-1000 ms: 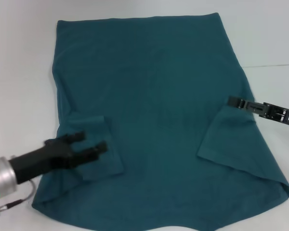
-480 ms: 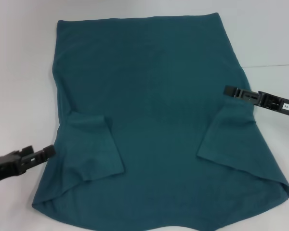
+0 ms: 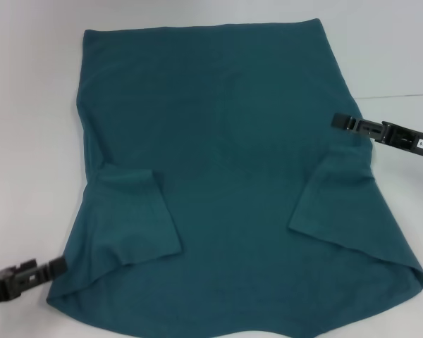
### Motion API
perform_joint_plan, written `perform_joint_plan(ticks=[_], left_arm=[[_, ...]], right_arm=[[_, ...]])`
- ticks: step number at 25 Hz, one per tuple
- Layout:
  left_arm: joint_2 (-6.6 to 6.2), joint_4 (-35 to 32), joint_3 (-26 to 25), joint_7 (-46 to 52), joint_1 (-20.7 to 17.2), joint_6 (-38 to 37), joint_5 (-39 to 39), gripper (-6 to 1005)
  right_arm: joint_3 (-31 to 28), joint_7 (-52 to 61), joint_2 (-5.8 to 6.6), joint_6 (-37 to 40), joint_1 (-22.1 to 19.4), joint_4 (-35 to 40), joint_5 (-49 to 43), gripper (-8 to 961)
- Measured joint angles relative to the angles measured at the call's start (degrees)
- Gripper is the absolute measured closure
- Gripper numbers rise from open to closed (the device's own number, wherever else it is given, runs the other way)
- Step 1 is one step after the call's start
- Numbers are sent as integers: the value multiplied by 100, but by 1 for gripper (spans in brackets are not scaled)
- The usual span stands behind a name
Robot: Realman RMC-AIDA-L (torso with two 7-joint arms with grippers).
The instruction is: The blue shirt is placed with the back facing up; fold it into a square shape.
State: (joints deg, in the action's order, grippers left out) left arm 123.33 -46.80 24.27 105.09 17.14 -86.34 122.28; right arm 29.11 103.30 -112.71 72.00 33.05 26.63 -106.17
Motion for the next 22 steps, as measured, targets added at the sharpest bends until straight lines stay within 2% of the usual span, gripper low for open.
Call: perform_joint_plan(ticks=[6, 22], left_arm=[[-44, -108, -68, 255, 38, 24, 588, 66], [-82, -73, 17, 428, 274, -279, 1122, 67]], right_arm=[[27, 78, 16, 14, 4, 51, 0, 29], [-11, 101, 23, 77, -47, 53, 37, 29]])
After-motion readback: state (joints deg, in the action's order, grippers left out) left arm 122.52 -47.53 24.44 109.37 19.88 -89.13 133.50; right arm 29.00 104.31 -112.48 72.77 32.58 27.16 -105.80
